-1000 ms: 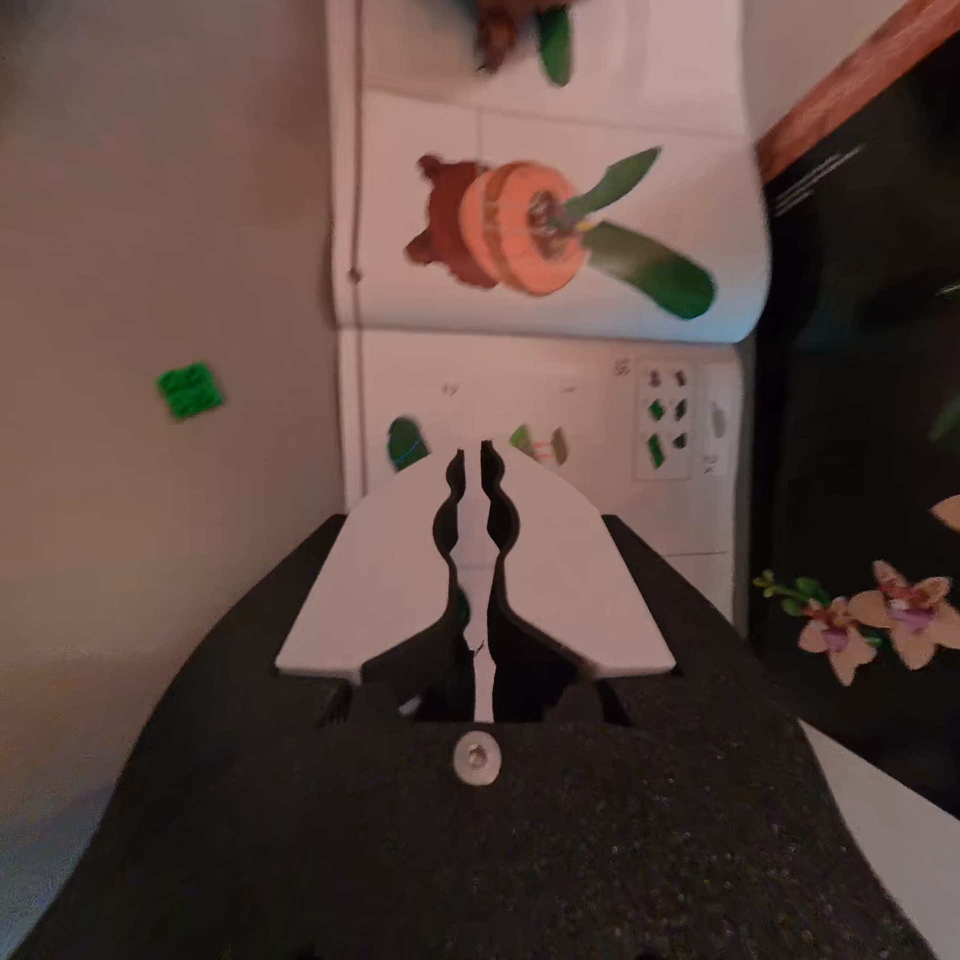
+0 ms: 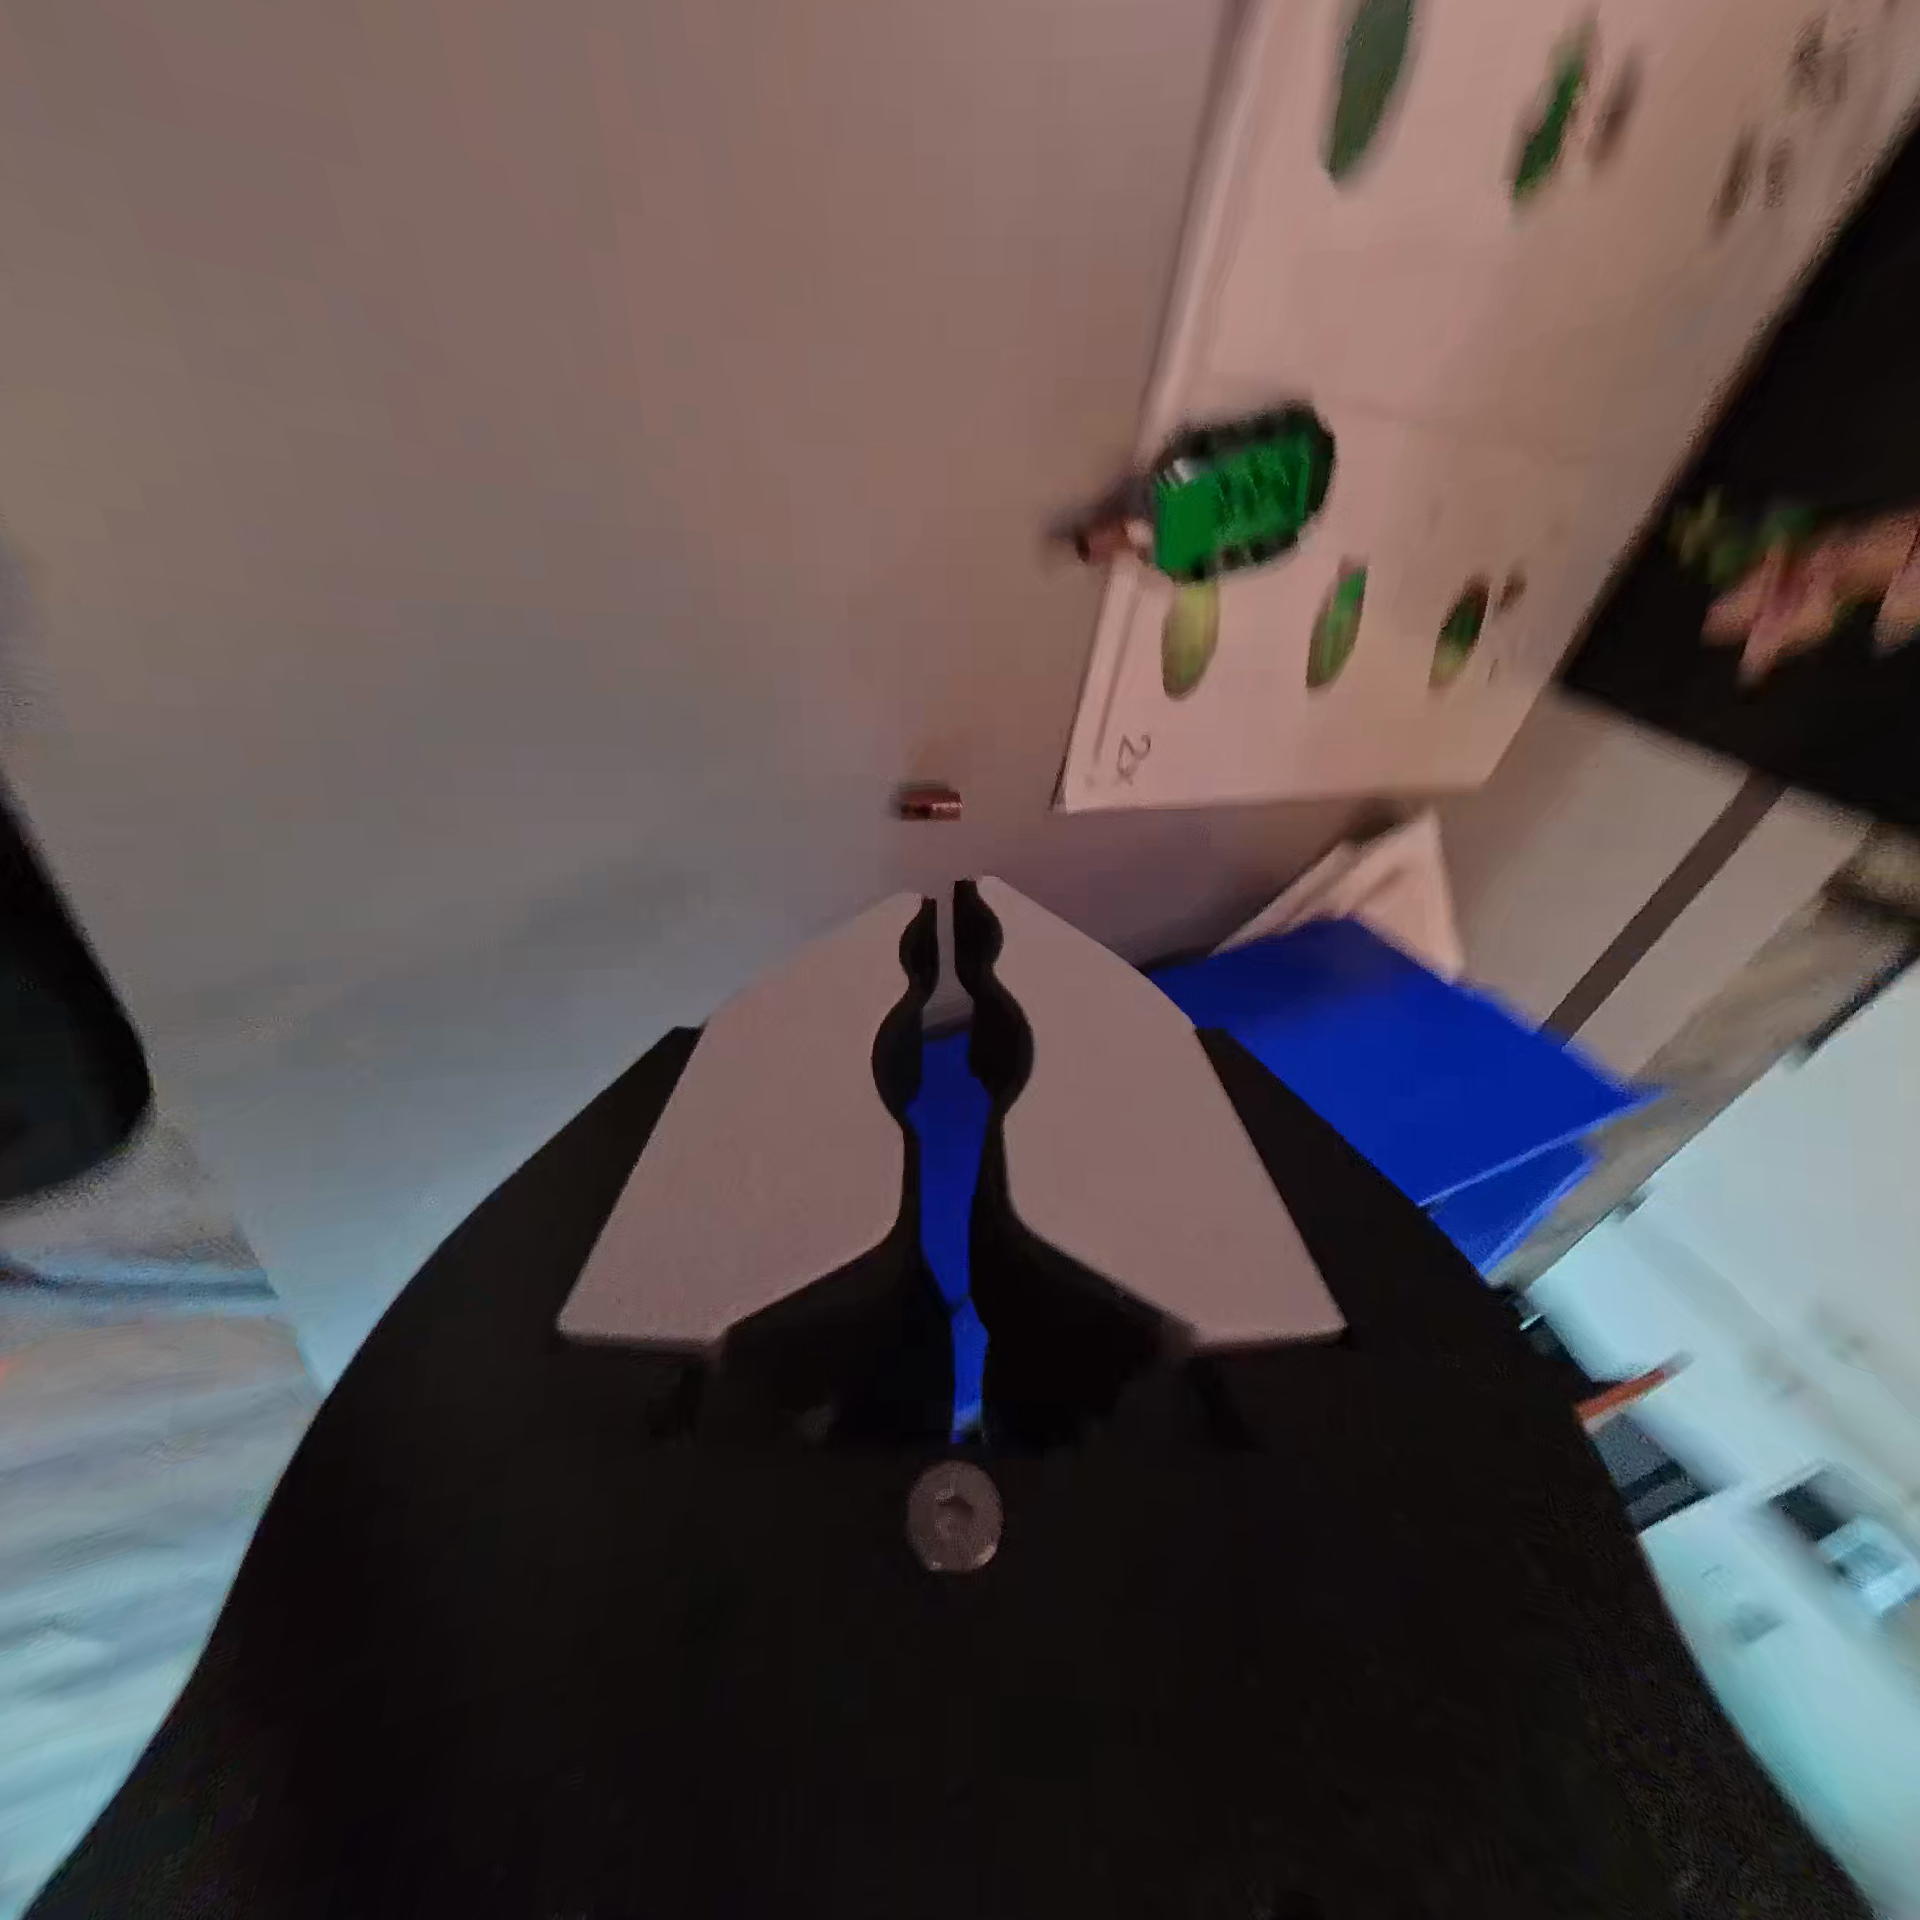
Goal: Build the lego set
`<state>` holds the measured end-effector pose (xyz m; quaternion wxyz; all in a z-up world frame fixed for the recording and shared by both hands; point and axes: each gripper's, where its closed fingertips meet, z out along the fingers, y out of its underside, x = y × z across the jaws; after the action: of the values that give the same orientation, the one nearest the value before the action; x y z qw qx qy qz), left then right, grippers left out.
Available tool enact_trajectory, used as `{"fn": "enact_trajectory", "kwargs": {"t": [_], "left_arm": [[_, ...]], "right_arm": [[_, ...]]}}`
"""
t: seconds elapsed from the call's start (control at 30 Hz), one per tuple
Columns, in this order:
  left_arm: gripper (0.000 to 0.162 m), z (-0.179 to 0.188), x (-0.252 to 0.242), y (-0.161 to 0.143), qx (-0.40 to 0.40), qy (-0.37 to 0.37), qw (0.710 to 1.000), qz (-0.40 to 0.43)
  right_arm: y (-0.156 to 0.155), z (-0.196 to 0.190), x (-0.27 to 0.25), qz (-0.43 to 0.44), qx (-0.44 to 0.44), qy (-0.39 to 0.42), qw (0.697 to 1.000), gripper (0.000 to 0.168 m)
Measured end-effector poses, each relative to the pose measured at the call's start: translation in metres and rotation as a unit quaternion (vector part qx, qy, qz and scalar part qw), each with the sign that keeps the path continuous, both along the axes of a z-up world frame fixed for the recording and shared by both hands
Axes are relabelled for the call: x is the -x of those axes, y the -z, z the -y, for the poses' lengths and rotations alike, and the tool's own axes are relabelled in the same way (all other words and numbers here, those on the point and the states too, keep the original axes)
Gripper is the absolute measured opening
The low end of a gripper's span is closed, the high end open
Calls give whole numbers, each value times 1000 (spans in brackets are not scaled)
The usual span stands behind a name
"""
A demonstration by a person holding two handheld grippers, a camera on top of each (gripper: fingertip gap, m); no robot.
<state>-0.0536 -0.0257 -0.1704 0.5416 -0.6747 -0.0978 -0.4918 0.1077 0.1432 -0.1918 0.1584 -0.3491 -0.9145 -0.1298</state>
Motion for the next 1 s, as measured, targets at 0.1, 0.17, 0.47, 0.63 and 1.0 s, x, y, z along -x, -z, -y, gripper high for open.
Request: {"fn": "enact_trajectory", "kwargs": {"t": [0.1, 0.17, 0.47, 0.63, 1.0], "left_arm": [[5, 1, -1, -2, -7, 1, 1000, -1], [5, 2, -1, -2, -10, 1, 1000, -2], [5, -2, 4, -1, -4, -20, 1000, 6], [5, -4, 8, 0, 0, -39, 999, 8], [5, -6, 4, 1, 6, -35, 999, 5]], "right_arm": [[-12, 3, 16, 27, -44, -243, 969, 9], [-5, 2, 20, 41, -34, -333, 941, 15], [39, -34, -9, 214, 56, -360, 906, 22], [54, -41, -17, 247, 60, -384, 888, 22], [54, -18, 13, 144, 110, -296, 938, 4]]}}
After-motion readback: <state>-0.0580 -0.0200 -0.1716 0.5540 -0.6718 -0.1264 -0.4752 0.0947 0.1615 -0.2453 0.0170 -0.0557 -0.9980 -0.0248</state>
